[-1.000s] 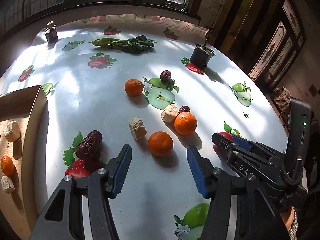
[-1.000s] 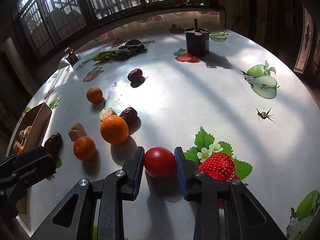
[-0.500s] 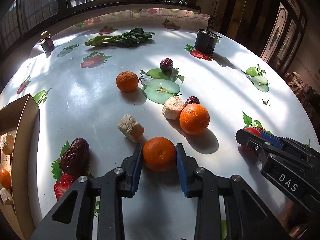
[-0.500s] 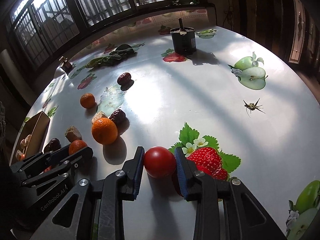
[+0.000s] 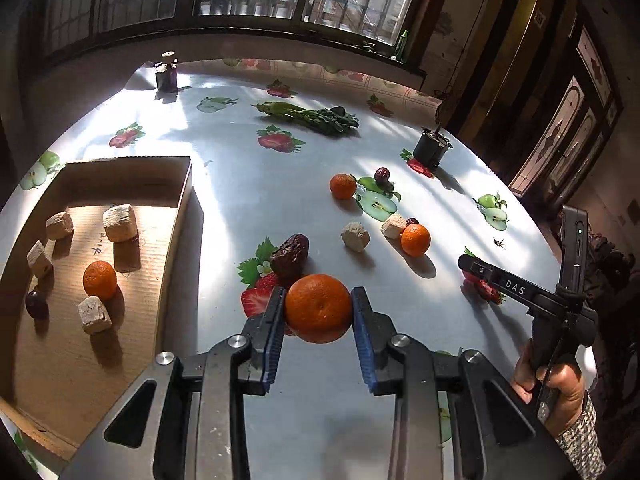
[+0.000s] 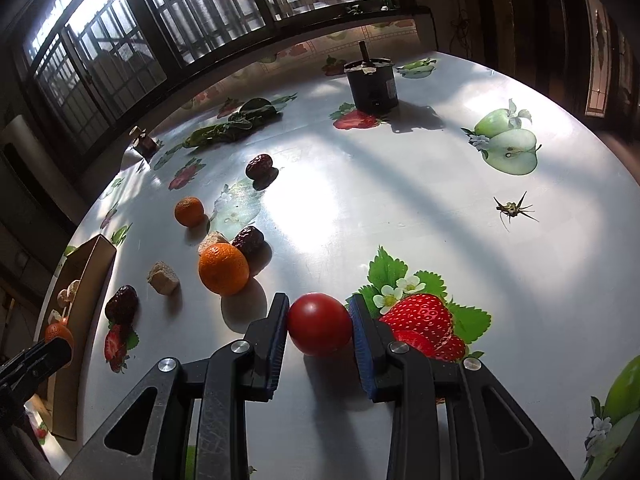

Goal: Organize fruits
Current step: 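Carry the orange into the box while the right tool carries the tomato there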

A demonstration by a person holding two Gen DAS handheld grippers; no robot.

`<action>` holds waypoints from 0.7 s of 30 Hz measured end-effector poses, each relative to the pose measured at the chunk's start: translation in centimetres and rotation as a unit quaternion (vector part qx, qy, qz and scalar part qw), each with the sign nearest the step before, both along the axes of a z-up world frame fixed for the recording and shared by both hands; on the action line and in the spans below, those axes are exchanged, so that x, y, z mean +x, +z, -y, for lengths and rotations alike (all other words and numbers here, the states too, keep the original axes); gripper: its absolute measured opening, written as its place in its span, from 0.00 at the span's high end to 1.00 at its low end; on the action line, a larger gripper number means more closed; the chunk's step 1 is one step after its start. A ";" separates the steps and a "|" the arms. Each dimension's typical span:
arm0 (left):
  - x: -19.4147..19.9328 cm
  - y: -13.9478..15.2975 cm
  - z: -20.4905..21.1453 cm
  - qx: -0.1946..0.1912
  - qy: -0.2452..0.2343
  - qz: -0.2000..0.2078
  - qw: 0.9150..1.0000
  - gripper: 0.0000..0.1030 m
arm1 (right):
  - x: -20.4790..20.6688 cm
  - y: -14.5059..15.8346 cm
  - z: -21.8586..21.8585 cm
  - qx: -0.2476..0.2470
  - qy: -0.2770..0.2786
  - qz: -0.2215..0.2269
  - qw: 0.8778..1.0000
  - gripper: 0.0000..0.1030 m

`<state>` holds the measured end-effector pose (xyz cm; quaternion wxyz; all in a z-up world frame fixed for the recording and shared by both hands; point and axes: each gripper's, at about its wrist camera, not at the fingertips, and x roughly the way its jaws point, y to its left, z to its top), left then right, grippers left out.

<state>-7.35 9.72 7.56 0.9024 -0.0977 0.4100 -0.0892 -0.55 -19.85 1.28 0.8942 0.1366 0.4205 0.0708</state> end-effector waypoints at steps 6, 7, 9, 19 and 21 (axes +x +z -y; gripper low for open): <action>-2.8 0.3 -9.0 0.017 0.084 -0.003 0.996 0.70 | -2.7 3.3 -2.7 0.016 0.025 -0.003 1.000 0.68; -3.1 0.1 -10.4 0.019 0.100 -0.006 0.995 0.70 | -3.3 4.3 -3.8 0.012 0.037 0.003 0.999 0.68; -3.6 -0.5 -13.3 0.022 0.137 -0.015 0.990 0.70 | -4.4 6.3 -6.5 0.004 0.064 0.020 0.998 0.68; -4.6 -3.1 -20.2 0.015 0.195 -0.050 0.979 0.70 | -6.3 7.1 -24.3 0.036 0.250 0.006 0.968 0.68; -4.1 -3.7 -20.8 0.030 0.203 -0.062 0.977 0.69 | -6.5 6.0 -27.8 0.026 0.280 -0.001 0.960 0.68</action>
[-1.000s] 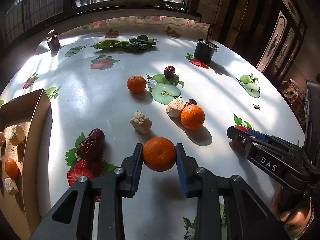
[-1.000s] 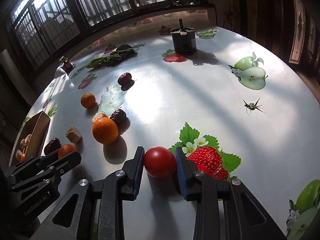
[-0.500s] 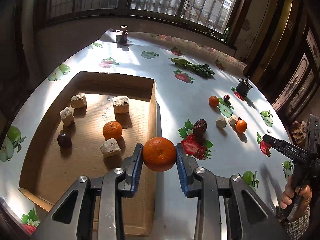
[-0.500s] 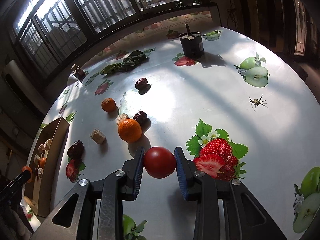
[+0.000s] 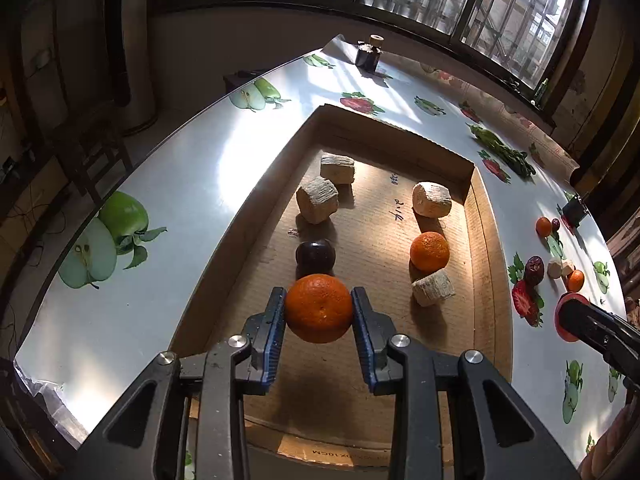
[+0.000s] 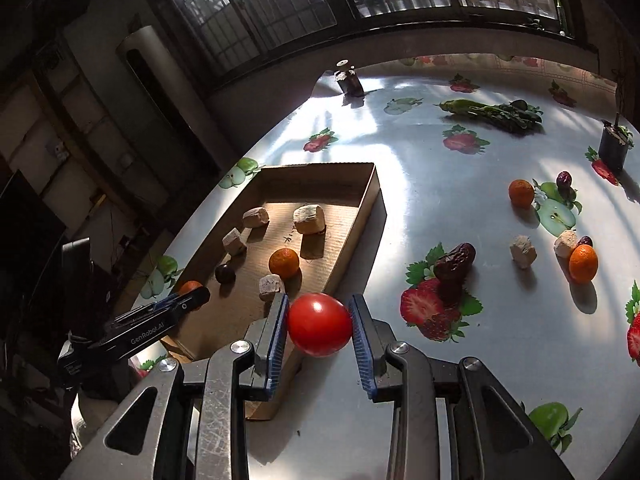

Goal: Organize fruits
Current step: 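Carry the orange into the box while the right tool carries the tomato there, then open the left tool in the box while the right tool releases the tomato, then move the left tool toward a dried date while the right tool approaches a mandarin orange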

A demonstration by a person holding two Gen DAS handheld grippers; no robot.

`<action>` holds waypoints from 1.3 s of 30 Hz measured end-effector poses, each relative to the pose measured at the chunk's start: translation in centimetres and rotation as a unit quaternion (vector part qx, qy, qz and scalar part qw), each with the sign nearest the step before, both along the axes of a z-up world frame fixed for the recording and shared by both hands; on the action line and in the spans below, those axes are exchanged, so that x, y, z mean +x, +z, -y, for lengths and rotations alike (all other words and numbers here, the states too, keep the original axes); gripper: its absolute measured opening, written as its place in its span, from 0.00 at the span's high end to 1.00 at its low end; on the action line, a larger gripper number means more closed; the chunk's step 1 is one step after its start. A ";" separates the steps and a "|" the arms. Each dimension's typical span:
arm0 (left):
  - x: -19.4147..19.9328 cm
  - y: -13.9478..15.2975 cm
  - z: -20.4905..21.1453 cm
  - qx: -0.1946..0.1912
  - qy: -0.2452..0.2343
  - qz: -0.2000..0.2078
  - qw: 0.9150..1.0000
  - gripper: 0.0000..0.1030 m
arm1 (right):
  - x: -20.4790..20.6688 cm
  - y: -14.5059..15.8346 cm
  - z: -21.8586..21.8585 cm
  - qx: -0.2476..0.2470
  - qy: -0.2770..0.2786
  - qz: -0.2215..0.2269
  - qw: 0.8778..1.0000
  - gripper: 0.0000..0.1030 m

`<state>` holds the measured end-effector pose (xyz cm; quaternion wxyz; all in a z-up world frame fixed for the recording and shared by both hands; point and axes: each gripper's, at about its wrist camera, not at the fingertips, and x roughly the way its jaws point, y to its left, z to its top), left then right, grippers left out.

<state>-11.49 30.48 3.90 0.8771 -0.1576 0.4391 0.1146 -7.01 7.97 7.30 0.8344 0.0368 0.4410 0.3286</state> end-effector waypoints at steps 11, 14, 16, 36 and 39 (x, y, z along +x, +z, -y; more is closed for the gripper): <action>1.2 -1.7 -2.3 -0.017 0.009 -0.021 1.000 0.69 | 0.4 -5.6 -9.3 -0.108 0.061 -0.006 0.992 0.67; 1.1 -1.7 -2.4 -0.026 0.005 -0.012 1.000 0.68 | 0.8 -6.3 -10.0 -0.130 0.055 -0.003 0.990 0.67; 1.0 -1.5 -2.6 -0.043 -0.001 -0.001 0.999 0.66 | 0.8 -6.4 -10.3 -0.137 0.050 0.005 0.989 0.67; -0.7 6.2 6.5 0.000 -0.080 0.074 0.994 0.43 | -2.4 0.6 2.2 -0.022 -0.086 0.056 0.994 0.47; -0.4 6.7 9.3 0.005 -0.109 0.073 0.991 0.43 | -2.5 1.0 5.2 -0.016 -0.117 0.053 0.992 0.47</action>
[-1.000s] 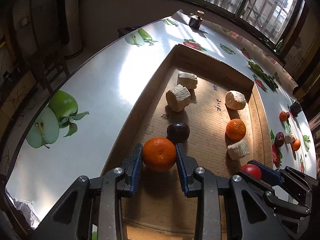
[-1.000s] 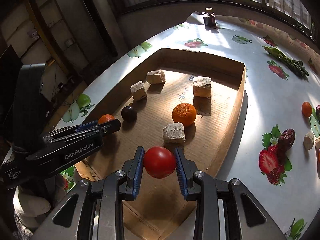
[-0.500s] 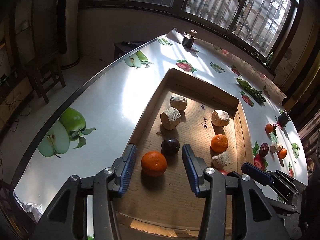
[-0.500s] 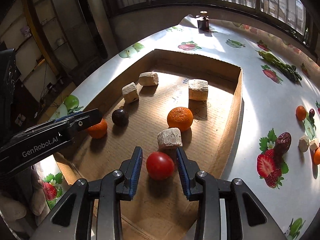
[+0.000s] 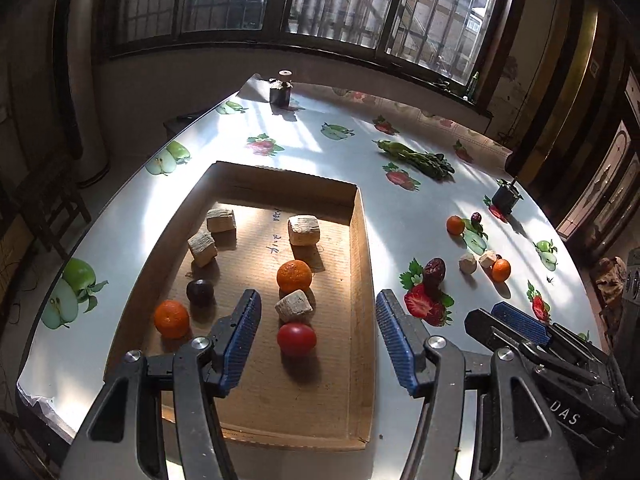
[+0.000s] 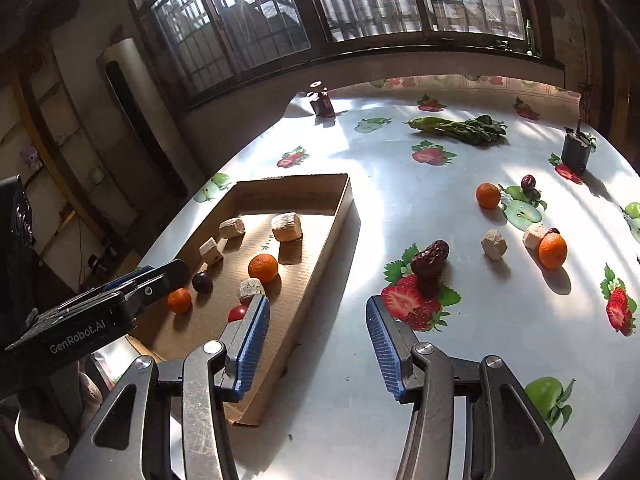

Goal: Organize fruits
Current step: 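Move the left tool toward a dried date while the right tool approaches a mandarin orange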

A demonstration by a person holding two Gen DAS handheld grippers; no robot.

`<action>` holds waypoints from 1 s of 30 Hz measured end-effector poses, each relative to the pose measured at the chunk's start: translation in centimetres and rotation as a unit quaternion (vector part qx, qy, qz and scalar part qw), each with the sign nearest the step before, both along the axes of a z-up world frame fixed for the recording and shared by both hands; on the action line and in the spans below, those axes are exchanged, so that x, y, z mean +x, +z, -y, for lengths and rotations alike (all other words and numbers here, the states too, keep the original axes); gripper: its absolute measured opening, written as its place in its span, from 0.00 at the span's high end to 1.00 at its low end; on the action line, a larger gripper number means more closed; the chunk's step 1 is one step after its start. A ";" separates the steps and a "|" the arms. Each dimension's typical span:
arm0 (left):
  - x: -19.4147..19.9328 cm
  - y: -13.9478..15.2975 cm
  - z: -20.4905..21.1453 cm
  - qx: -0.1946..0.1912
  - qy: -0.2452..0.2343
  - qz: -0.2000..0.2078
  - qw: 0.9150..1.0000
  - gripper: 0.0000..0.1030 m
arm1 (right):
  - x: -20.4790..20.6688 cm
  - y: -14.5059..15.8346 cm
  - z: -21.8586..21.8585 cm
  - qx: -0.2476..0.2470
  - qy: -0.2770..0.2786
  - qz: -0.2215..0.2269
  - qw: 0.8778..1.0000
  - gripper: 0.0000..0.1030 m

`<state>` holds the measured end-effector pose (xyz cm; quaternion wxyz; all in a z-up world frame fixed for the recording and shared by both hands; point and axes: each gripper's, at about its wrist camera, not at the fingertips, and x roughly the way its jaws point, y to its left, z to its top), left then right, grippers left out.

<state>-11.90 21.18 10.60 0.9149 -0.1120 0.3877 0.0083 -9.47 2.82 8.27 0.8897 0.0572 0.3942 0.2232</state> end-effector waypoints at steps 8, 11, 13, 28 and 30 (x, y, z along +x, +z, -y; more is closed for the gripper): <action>-1.2 0.2 6.8 0.033 -0.053 0.012 0.998 0.39 | -1.7 -0.8 6.6 0.026 -0.064 -0.002 0.998 0.46; -2.5 0.8 8.9 0.063 -0.064 0.020 0.996 0.39 | -2.7 -0.8 8.2 0.036 -0.079 -0.005 0.996 0.46; -3.8 1.5 9.7 0.084 -0.065 0.039 0.994 0.36 | -3.7 -0.4 9.1 0.040 -0.085 0.003 0.996 0.46; -5.3 2.6 9.5 0.141 -0.042 0.069 0.987 0.27 | -6.7 1.4 10.5 0.017 -0.121 0.039 0.992 0.41; -4.5 2.2 9.4 0.140 -0.047 0.061 0.987 0.27 | -6.1 1.2 10.8 0.015 -0.128 0.034 0.991 0.41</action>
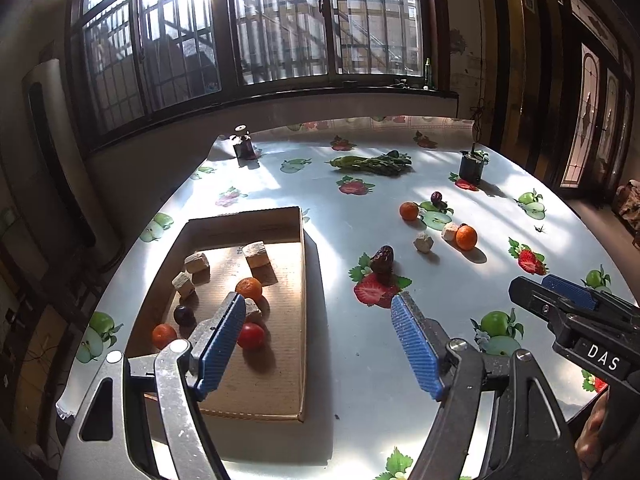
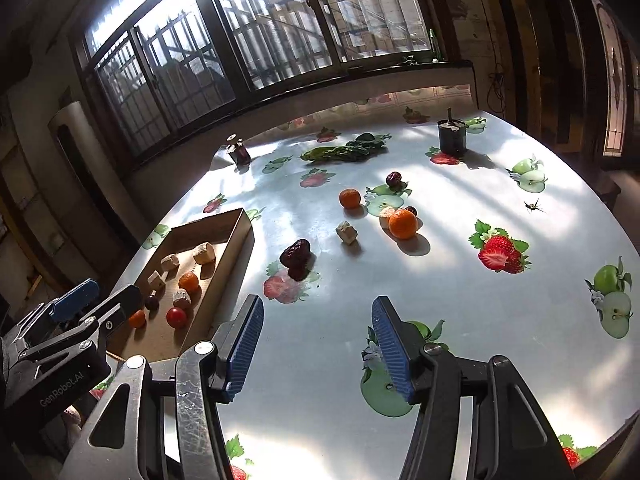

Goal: Organize fruits
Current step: 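Move the left tool toward a dried date while the right tool approaches a mandarin orange, then close the left tool on the dried date while the right tool grasps the orange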

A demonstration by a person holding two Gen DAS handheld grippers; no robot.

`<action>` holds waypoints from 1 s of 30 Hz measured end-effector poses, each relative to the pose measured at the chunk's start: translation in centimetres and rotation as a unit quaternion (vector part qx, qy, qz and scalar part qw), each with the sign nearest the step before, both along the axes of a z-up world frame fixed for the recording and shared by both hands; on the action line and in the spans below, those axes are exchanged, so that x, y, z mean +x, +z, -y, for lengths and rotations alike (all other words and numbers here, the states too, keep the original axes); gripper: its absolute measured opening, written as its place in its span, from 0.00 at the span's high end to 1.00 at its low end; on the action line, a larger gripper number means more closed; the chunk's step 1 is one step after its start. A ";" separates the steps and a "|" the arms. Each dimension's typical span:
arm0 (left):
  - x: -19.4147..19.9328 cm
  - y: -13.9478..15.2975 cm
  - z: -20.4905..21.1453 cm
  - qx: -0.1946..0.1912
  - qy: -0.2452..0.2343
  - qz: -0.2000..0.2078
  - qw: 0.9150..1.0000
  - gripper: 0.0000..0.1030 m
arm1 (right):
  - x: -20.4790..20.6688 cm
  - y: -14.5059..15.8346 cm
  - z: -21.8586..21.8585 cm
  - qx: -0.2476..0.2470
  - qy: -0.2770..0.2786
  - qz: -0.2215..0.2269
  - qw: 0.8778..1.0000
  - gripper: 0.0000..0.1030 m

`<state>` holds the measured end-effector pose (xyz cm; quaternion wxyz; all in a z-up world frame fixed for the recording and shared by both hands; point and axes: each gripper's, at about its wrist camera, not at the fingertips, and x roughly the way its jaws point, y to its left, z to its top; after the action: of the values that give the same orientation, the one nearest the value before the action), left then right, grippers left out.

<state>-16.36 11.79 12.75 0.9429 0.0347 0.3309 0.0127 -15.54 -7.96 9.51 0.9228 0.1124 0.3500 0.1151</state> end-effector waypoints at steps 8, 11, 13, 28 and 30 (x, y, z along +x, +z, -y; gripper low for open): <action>4.1 -1.5 -0.9 0.003 -0.009 -0.046 0.999 0.27 | 3.3 0.0 1.9 0.001 -0.026 -0.015 1.000 0.41; 5.7 0.4 -1.9 0.017 -0.001 -0.032 0.999 0.27 | 5.3 1.7 4.0 0.000 -0.034 -0.006 0.999 0.41; 7.0 1.5 -2.6 0.011 0.001 -0.030 0.999 0.27 | 7.0 3.4 5.8 -0.010 -0.045 0.007 0.999 0.41; 15.6 -8.4 4.5 -0.035 -0.062 -0.155 0.985 0.25 | 17.7 -5.2 6.5 -0.014 0.012 -0.076 0.997 0.49; 16.5 -9.4 4.8 -0.024 -0.053 -0.159 0.986 0.25 | 17.6 -6.2 6.5 -0.016 0.017 -0.073 0.997 0.49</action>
<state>0.11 6.99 3.37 0.8781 0.0315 0.4748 -0.0509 2.07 -14.44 3.34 0.8945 0.0992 0.4200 0.1167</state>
